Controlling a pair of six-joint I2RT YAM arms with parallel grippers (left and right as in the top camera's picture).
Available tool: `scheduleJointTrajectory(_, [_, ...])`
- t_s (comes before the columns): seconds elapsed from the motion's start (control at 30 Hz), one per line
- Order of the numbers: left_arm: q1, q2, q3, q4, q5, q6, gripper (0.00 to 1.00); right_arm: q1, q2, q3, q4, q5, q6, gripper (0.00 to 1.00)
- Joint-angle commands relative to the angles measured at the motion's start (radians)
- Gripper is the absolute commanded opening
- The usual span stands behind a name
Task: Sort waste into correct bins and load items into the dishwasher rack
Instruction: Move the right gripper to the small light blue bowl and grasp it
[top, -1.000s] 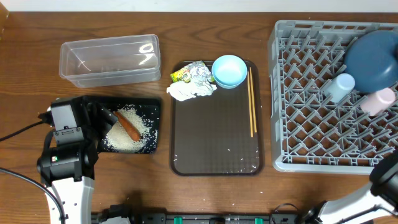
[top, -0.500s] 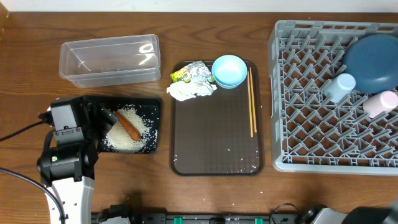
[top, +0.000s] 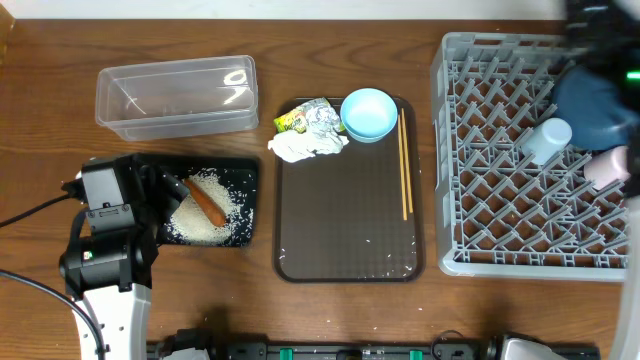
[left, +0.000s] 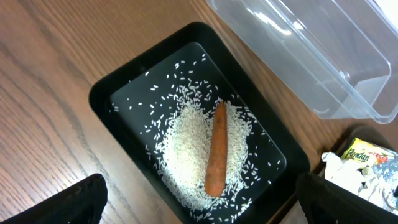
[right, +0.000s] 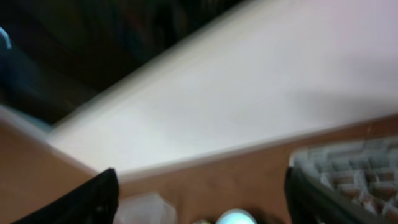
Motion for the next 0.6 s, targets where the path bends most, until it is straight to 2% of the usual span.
scheduleJointTrajectory(0.0, [0.003, 0.002, 0.001, 0.0, -0.019, 0.013, 0.99, 0.201, 0.058, 0.003, -0.055, 0.41, -0.2, 0.78])
scheduleJointTrajectory(0.07, [0.003, 0.002, 0.001, 0.0, -0.019, 0.013, 0.99, 0.314, 0.117, 0.003, -0.067, 0.579, -0.257, 0.79])
scheduleJointTrajectory(0.2, [0.003, 0.002, 0.001, 0.0, -0.019, 0.013, 0.99, 0.447, 0.256, 0.003, -0.048, 0.7, -0.277, 0.8])
scheduleJointTrajectory(0.4, [0.003, 0.002, 0.001, 0.0, -0.019, 0.013, 0.99, 0.523, 0.483, 0.036, 0.024, 0.692, -0.279, 0.82])
scheduleJointTrajectory(0.57, [0.003, 0.002, 0.001, 0.0, -0.019, 0.013, 0.99, 0.558, 0.654, 0.1, 0.024, 0.515, -0.367, 0.88])
